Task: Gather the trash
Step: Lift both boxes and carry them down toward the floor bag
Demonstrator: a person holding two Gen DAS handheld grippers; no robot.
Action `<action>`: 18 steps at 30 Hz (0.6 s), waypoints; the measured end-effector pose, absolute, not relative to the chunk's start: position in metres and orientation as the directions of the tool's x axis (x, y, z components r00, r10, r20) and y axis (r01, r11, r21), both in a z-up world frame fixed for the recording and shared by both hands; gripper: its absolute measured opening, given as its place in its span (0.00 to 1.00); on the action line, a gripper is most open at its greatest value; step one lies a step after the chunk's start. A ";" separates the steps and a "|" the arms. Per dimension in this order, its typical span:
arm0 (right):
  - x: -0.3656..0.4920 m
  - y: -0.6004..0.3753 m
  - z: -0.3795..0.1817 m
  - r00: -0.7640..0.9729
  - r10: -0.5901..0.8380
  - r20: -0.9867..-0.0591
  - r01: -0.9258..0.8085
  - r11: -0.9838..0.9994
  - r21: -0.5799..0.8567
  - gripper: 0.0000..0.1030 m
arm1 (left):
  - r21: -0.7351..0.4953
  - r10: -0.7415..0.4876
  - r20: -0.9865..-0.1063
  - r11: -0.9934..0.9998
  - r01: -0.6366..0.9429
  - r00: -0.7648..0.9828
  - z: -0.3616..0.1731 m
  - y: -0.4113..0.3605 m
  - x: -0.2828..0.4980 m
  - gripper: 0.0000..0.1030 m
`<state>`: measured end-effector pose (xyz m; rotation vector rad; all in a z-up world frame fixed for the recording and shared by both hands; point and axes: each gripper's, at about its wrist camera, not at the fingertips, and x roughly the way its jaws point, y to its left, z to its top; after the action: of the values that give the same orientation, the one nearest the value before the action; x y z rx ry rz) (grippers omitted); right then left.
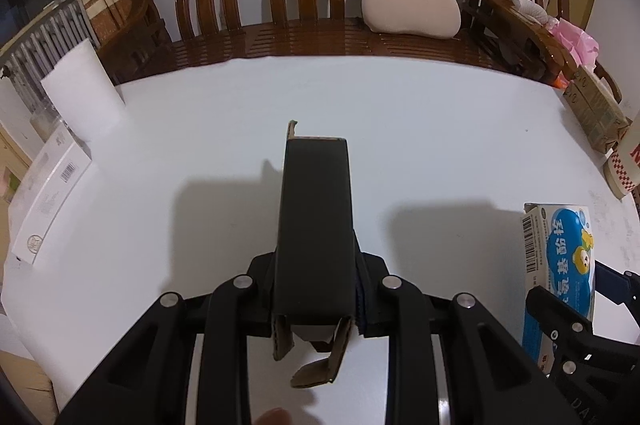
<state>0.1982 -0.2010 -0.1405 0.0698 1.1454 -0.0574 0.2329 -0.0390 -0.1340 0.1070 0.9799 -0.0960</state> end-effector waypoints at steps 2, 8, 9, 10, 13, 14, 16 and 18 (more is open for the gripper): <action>0.194 -0.202 -0.134 0.420 -0.001 -0.908 0.071 0.997 0.032 0.58 | 0.052 -0.030 -0.827 0.990 0.130 0.561 -0.127 -0.042 0.228 0.25; 0.180 -0.207 -0.112 0.447 0.021 -0.894 0.042 0.998 0.044 0.58 | 0.043 -0.040 -0.820 0.990 0.131 0.570 -0.110 -0.047 0.211 0.25; 0.178 -0.209 -0.108 0.452 0.024 -0.892 0.039 0.998 0.046 0.58 | 0.044 -0.040 -0.818 0.990 0.131 0.574 -0.107 -0.048 0.207 0.25; 0.174 -0.210 -0.103 0.458 0.030 -0.888 0.035 0.998 0.051 0.58 | 0.047 -0.039 -0.815 0.990 0.133 0.578 -0.103 -0.049 0.203 0.25; 0.165 -0.215 -0.091 0.473 0.040 -0.880 0.022 0.998 0.058 0.58 | 0.048 -0.040 -0.807 0.990 0.133 0.589 -0.093 -0.051 0.194 0.25; 0.161 -0.216 -0.087 0.479 0.043 -0.877 0.017 0.998 0.058 0.58 | 0.052 -0.038 -0.805 0.990 0.133 0.593 -0.089 -0.051 0.191 0.25; 0.153 -0.217 -0.078 0.487 0.049 -0.872 0.005 0.998 0.060 0.58 | 0.054 -0.038 -0.799 0.989 0.135 0.600 -0.082 -0.053 0.183 0.25; 0.146 -0.219 -0.070 0.497 0.057 -0.866 -0.005 0.998 0.063 0.58 | 0.057 -0.037 -0.795 0.989 0.135 0.606 -0.076 -0.054 0.177 0.25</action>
<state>0.1456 -0.2188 -0.0698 0.0543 1.0503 0.0377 0.1771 -0.0541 -0.0758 0.1147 0.9152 -0.0995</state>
